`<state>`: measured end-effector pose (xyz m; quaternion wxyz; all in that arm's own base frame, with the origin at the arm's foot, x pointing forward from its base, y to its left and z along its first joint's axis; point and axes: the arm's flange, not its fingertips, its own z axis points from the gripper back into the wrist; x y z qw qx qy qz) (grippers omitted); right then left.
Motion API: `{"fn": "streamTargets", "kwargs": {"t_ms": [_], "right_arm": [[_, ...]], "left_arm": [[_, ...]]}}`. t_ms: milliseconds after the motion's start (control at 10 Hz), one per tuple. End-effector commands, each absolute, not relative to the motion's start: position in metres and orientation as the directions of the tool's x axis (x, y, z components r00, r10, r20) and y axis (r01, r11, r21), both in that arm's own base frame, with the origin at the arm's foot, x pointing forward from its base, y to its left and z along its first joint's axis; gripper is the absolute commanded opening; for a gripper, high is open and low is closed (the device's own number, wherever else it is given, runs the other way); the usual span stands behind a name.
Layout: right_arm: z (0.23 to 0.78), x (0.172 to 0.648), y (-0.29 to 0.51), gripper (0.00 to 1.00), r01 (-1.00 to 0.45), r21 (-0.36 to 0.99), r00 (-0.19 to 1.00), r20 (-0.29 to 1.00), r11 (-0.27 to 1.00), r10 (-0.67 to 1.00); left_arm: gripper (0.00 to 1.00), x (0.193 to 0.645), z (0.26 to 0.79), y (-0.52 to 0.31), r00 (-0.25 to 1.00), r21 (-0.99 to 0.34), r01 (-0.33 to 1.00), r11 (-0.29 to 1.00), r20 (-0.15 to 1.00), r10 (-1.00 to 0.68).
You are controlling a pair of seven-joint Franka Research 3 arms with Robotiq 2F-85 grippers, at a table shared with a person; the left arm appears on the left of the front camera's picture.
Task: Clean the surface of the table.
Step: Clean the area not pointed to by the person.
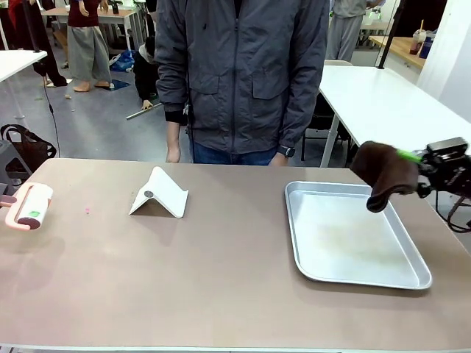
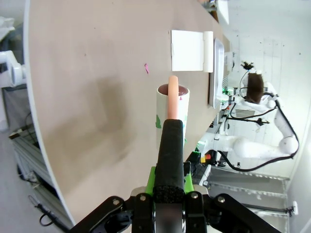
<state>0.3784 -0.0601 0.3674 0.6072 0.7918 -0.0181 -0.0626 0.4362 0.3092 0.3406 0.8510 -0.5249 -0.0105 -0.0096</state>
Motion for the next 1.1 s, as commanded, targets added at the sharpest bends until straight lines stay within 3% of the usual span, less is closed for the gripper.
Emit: {"fn": "streamTargets", "kwargs": {"t_ms": [0, 500, 600, 1000], "right_arm": [[0.375, 0.364, -0.081, 0.09, 0.094, 0.933, 0.994, -0.108, -0.347, -0.022], [0.367, 0.342, -0.102, 0.09, 0.022, 0.982, 0.986, -0.052, -0.186, -0.156], [0.375, 0.341, -0.112, 0.09, 0.044, 0.962, 0.992, -0.075, -0.27, -0.104], [0.375, 0.341, -0.112, 0.09, 0.044, 0.962, 0.992, -0.075, -0.27, -0.104]], "left_arm": [[0.22, 0.435, 0.342, 0.308, 0.999, -0.894, 0.034, 0.447, 0.035, -0.007], [0.22, 0.435, 0.342, 0.308, 0.999, -0.894, 0.034, 0.447, 0.035, -0.007], [0.22, 0.435, 0.342, 0.308, 0.999, -0.894, 0.034, 0.447, 0.035, -0.007], [0.22, 0.435, 0.342, 0.308, 0.999, -0.894, 0.034, 0.447, 0.035, -0.007]]}}
